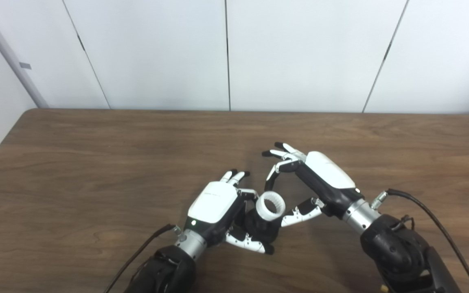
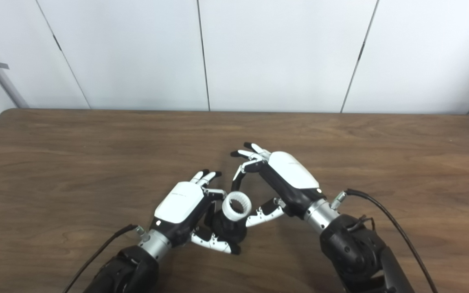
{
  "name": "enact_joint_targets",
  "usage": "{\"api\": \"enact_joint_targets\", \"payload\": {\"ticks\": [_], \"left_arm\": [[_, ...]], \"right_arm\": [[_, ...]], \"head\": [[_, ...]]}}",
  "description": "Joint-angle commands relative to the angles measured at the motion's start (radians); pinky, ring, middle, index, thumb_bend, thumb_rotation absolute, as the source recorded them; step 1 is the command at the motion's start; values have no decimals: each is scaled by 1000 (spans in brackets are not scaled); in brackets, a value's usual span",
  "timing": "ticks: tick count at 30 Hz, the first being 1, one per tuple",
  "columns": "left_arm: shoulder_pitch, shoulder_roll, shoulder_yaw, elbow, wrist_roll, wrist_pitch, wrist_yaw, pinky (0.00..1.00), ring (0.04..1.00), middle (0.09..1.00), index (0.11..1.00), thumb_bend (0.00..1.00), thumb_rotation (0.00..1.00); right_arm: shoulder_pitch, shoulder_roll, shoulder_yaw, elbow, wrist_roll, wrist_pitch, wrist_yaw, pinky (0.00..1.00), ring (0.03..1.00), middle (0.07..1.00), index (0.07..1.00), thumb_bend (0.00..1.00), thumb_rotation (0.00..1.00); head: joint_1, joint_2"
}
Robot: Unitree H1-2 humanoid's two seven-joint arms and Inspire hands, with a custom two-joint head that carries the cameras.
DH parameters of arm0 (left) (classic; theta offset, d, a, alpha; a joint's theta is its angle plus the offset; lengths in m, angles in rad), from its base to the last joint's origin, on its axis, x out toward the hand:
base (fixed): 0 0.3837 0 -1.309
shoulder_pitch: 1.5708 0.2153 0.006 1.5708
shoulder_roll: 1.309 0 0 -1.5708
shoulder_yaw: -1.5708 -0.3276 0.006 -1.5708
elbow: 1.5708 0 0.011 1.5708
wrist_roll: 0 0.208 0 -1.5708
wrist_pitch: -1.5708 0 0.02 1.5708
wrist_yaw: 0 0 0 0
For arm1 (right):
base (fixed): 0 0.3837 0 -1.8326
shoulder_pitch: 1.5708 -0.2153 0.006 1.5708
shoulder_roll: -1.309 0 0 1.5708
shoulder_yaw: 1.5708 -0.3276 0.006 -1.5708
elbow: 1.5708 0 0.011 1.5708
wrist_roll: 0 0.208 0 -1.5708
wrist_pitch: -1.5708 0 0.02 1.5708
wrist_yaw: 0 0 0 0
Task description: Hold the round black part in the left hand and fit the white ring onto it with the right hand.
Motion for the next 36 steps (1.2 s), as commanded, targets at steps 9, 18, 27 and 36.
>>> {"api": "enact_joint_targets", "payload": {"ticks": [9,18,27,36], "left_arm": [[21,5,-12,-22,3,-8,-46,1000,953,835,479,520,48],[22,5,-11,-38,5,2,-62,1000,958,837,479,519,48],[17,9,-1,-49,2,10,-93,1000,972,841,479,520,48],[20,7,7,-47,2,-3,-85,1000,964,834,479,520,47]], "right_arm": [[-34,12,4,-21,13,-46,-7,932,974,887,474,519,131],[-27,-1,1,-35,14,-35,20,933,979,887,474,519,131],[-27,-29,-9,-55,9,-25,42,949,979,885,473,518,131],[-30,-53,-20,-80,-3,0,81,944,990,890,474,519,132]], "head": [[0,9],[-4,22],[-44,24],[-44,27]]}}
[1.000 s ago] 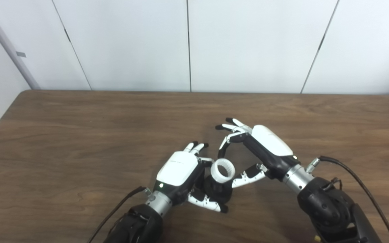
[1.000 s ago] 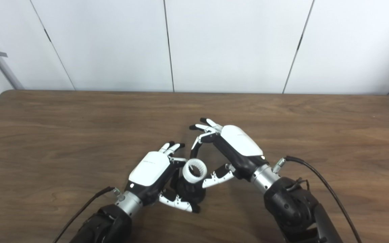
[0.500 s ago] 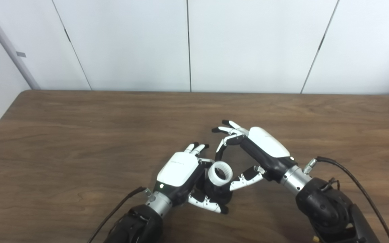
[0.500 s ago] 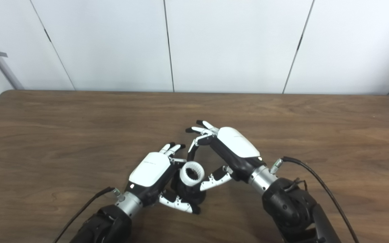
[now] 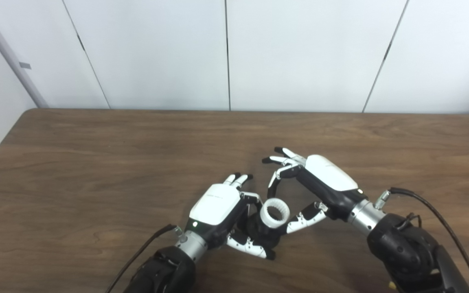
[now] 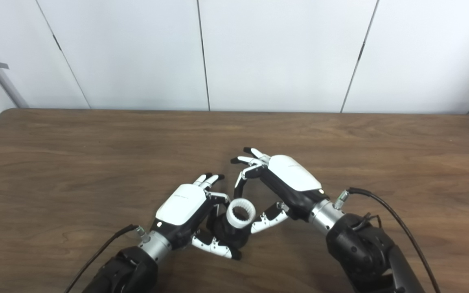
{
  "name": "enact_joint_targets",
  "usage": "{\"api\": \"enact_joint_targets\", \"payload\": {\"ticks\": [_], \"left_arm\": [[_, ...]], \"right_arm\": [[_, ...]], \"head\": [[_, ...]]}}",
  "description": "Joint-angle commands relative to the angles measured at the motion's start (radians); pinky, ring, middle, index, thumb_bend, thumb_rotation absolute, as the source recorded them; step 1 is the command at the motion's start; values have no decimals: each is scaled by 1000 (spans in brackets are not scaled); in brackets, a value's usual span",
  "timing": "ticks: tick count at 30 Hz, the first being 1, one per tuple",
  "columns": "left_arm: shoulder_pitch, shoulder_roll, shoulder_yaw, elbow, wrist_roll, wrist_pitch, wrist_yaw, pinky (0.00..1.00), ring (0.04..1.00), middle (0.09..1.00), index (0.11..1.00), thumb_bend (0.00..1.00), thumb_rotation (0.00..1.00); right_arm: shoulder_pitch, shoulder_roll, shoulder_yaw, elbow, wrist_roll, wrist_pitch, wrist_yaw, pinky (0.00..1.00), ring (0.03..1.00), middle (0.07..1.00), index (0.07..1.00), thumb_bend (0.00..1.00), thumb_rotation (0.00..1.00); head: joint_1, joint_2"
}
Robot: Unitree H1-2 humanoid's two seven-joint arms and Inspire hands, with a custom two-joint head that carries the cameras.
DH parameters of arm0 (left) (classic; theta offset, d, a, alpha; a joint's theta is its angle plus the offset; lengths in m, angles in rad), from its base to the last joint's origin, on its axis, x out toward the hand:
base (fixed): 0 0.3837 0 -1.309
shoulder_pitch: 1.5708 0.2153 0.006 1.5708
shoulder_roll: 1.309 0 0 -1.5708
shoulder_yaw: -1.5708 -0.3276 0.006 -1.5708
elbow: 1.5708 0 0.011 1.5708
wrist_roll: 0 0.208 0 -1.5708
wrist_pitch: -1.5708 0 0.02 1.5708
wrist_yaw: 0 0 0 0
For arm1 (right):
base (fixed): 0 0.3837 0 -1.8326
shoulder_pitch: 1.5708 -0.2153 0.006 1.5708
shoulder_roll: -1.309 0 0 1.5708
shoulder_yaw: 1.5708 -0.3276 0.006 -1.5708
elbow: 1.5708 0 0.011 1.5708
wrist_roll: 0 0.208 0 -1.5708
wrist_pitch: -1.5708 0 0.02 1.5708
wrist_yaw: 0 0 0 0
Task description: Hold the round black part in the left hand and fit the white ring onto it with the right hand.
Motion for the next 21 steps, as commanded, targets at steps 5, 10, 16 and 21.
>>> {"api": "enact_joint_targets", "payload": {"ticks": [5,10,16,21], "left_arm": [[11,1,-6,-5,1,-7,-16,1000,966,837,479,520,47],[10,-7,-9,-9,5,2,-23,1000,968,838,479,520,47],[10,-18,-12,-13,10,8,-28,1000,971,839,479,519,48],[9,-22,-13,-8,14,4,-21,1000,970,839,479,520,48]], "right_arm": [[-21,0,-16,-40,9,-4,-8,944,981,885,474,519,131],[-16,8,-9,-32,15,-12,-10,943,980,884,475,519,130],[-10,16,-2,-21,21,-22,-14,961,984,884,475,519,130],[-10,21,6,-15,14,-26,-17,948,982,882,474,519,130]], "head": [[8,4],[17,7],[31,9],[33,10]]}}
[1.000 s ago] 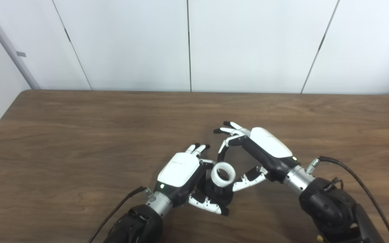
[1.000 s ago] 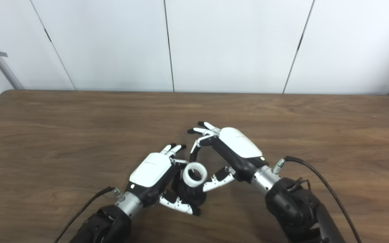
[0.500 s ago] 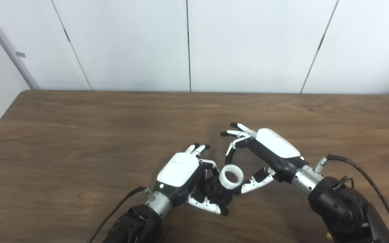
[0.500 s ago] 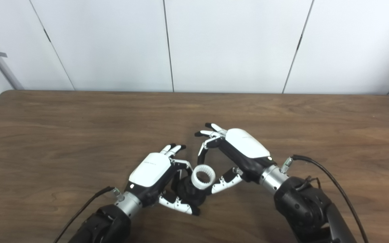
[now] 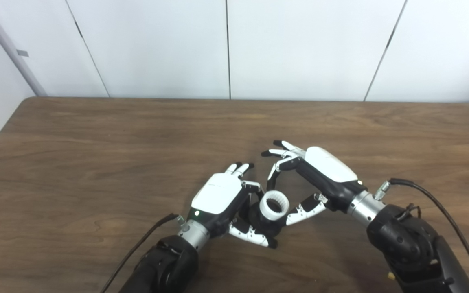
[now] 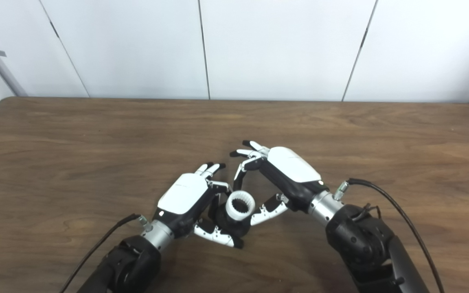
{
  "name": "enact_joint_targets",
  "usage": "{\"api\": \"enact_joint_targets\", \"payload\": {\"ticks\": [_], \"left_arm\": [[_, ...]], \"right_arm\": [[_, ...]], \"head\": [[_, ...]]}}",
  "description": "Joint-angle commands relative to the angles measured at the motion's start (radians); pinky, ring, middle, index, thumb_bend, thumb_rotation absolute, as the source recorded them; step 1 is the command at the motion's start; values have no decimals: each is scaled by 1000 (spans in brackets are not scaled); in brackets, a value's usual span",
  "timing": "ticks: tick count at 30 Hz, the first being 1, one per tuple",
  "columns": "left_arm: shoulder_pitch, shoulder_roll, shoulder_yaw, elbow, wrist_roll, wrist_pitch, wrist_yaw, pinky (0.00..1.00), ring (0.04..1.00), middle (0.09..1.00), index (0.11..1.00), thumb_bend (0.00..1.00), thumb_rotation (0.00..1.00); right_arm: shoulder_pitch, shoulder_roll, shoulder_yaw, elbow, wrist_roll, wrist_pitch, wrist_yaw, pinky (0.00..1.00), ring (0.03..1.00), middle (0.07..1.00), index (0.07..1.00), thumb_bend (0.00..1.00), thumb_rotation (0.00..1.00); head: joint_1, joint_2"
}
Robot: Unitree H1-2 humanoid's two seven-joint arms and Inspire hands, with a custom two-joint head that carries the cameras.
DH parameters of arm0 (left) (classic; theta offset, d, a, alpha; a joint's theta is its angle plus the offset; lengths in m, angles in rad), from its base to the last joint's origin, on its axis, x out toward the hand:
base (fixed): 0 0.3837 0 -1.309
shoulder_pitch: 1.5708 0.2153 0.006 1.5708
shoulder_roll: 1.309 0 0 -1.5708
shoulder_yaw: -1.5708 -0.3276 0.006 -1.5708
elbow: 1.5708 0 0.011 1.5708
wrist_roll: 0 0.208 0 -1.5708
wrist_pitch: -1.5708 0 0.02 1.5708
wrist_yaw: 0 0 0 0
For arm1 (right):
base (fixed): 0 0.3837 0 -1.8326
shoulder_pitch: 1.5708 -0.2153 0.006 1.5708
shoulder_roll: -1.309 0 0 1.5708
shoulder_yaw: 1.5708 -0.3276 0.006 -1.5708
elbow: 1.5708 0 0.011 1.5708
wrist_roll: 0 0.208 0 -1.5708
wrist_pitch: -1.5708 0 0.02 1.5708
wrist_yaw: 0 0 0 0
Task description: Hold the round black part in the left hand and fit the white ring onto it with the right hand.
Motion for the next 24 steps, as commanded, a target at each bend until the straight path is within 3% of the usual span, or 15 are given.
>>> {"api": "enact_joint_targets", "payload": {"ticks": [1,24], "left_arm": [[5,-4,-12,-7,10,-3,-17,1000,970,839,479,520,48],[15,1,-9,-32,7,7,-36,1000,969,842,479,520,48]], "right_arm": [[-21,10,-1,-11,6,-28,-20,944,981,883,474,519,130],[-23,5,2,-11,1,-23,-8,966,989,889,474,518,130]], "head": [[1,0],[-10,3]]}}
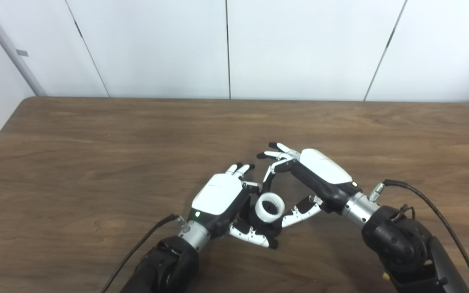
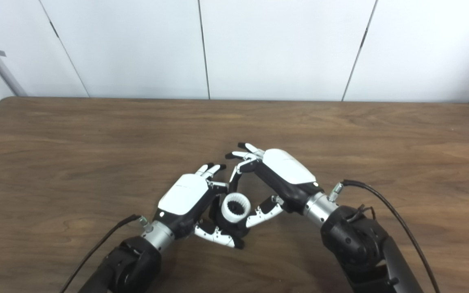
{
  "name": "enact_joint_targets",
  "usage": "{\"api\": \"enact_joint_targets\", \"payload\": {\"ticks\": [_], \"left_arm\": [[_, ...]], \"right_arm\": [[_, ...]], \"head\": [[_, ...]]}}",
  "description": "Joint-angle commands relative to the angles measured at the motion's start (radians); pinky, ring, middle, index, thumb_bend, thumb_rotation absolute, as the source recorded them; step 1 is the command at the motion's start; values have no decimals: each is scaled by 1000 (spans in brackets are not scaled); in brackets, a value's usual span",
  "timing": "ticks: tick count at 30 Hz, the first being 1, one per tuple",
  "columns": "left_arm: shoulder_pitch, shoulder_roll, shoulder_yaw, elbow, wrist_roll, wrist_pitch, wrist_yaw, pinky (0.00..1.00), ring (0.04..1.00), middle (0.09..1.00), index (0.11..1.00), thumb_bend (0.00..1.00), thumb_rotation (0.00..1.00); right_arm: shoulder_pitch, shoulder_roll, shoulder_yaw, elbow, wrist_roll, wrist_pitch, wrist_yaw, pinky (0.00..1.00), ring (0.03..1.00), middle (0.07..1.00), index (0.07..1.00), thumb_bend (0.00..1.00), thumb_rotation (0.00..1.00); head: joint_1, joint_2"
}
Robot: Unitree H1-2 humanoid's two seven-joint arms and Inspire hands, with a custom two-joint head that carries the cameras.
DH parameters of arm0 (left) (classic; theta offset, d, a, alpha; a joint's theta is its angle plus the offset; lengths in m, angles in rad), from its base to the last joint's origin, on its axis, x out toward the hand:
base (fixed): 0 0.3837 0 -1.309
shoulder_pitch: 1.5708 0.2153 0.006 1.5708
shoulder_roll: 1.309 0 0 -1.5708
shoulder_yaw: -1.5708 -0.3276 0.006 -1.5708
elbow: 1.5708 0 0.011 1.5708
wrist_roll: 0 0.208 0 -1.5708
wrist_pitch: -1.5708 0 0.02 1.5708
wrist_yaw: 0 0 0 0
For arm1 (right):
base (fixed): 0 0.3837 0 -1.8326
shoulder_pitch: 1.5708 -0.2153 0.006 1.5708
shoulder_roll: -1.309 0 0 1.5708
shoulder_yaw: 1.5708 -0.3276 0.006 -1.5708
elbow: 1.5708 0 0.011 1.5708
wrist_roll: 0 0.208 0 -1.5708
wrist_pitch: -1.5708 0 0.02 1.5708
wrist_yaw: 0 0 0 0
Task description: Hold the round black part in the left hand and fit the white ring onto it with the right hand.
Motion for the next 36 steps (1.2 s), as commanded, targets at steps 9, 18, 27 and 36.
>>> {"api": "enact_joint_targets", "payload": {"ticks": [9,18,27,36], "left_arm": [[9,4,-3,-21,-1,-3,-34,1000,972,842,479,519,48],[8,-6,-6,-22,3,1,-34,1000,966,838,479,519,48],[2,-23,-15,-14,15,12,-37,1000,969,843,479,519,48],[-4,-27,-17,-3,13,16,-33,1000,971,845,479,519,48]], "right_arm": [[-32,-30,-8,-12,-8,-29,-10,962,991,889,475,519,130],[-38,-38,-2,-14,-7,-30,-2,965,989,889,475,519,131],[-40,-27,13,-18,6,-29,2,996,999,891,475,520,131],[-46,-24,20,-23,8,-30,7,969,998,894,475,520,133]], "head": [[-11,-3],[-5,-1],[8,-1],[16,-4]]}}
